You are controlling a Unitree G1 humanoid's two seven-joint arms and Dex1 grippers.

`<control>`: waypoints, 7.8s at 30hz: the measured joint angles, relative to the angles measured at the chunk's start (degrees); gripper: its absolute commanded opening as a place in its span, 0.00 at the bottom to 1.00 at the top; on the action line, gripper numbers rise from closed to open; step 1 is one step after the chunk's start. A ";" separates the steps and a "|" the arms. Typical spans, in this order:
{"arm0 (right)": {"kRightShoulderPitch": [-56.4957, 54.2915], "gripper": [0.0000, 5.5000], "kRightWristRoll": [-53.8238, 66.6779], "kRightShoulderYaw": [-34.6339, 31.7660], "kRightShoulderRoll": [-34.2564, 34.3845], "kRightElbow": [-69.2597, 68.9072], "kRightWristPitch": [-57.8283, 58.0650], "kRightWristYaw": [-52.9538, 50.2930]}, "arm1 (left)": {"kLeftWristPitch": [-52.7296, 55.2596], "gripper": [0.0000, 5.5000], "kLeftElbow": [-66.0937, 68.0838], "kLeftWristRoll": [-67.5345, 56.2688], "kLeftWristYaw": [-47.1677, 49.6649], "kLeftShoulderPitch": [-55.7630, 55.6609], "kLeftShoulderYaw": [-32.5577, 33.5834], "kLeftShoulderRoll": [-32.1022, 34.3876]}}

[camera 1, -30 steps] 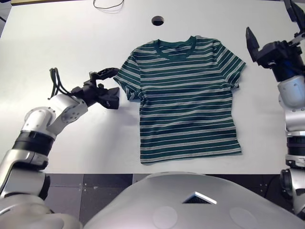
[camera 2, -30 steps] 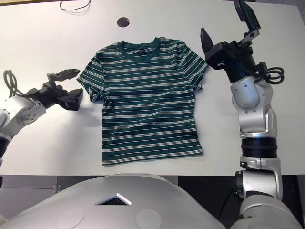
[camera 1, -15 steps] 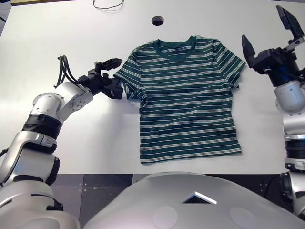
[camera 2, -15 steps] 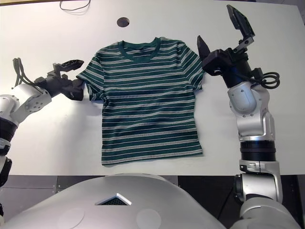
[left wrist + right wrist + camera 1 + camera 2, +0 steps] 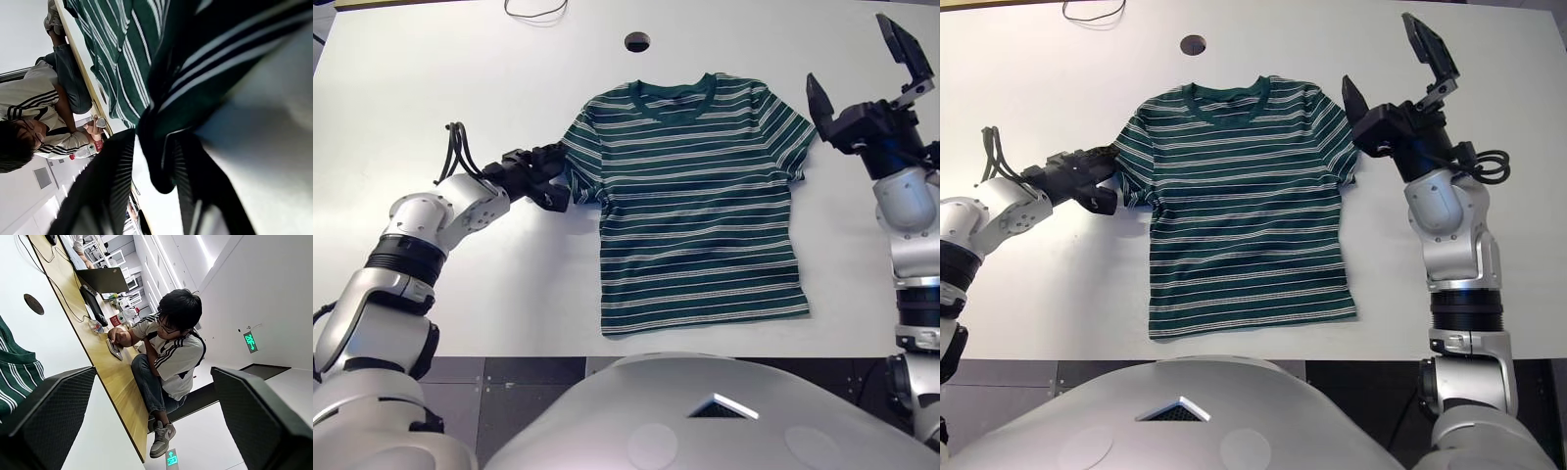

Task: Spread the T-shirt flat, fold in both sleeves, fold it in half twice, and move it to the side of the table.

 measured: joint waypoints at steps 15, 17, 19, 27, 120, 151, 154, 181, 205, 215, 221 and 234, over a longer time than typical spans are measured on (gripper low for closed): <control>1.89 0.79 -0.02 0.08 0.22 0.15 -0.76 -0.47 | 4.88 0.02 -6.03 -2.27 2.69 5.10 2.93 -0.61; 1.89 0.79 -0.01 0.11 0.27 0.21 -0.78 -0.47 | 6.63 0.02 -10.94 -2.85 3.44 7.89 4.40 -1.35; 1.86 0.79 -0.01 0.12 0.30 0.47 -0.82 -0.49 | 7.93 0.02 -15.11 -3.65 3.93 9.52 5.44 -2.59; 1.86 0.79 -0.18 0.11 0.28 3.54 -1.26 -1.77 | 10.55 0.02 -15.98 -3.86 8.59 9.22 7.52 -7.78; -26.81 0.02 -17.95 30.58 -5.82 52.21 -11.94 -19.87 | 10.30 0.64 -21.32 -8.59 19.28 11.61 16.04 -17.99; -18.68 0.47 -20.06 30.33 2.14 25.99 -7.30 -5.93 | 8.29 0.64 -19.76 -11.11 17.78 13.87 16.36 -16.08; -11.68 0.56 -11.28 24.04 -4.08 15.35 -8.62 -1.14 | 2.34 0.64 -25.14 -20.58 11.80 20.45 19.58 -10.67; 34.90 0.60 -0.79 4.00 -32.18 -11.62 -22.13 22.64 | -6.33 0.64 -46.69 -34.42 -32.01 45.71 14.48 9.75; 28.79 0.11 2.21 13.54 -31.69 -13.11 -25.63 30.22 | -11.51 0.10 -43.00 -38.81 -38.49 43.58 8.13 12.34; 29.14 0.02 2.17 12.84 -31.39 -12.39 -25.50 30.92 | -12.37 0.02 -40.23 -41.62 -38.56 43.96 7.43 11.23; 32.86 0.02 14.69 9.51 -31.53 -18.61 -24.19 30.43 | -12.08 0.02 -41.44 -51.81 -38.37 47.63 9.97 11.06; -6.30 0.02 6.10 10.26 -1.49 7.24 -4.17 13.23 | 1.50 0.02 -19.94 -45.42 -16.88 18.69 20.45 -14.57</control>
